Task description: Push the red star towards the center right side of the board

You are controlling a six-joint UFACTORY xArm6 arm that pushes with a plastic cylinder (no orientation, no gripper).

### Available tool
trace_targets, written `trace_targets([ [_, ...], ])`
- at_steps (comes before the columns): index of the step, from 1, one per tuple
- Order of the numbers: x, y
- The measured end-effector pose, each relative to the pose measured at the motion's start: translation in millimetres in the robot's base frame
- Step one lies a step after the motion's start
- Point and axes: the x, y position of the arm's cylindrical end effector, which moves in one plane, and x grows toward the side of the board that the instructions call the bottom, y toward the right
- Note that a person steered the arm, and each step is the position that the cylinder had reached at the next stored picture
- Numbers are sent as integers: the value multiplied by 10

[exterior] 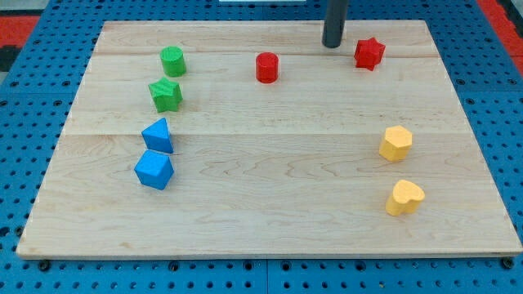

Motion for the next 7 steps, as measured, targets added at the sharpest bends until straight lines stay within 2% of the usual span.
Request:
trace_targets([
  [1, 6, 617],
  [2, 489, 652],
  [3, 481, 158],
  [4, 224, 417],
  [5, 185, -283],
  [6, 654, -269],
  [7, 882, -295],
])
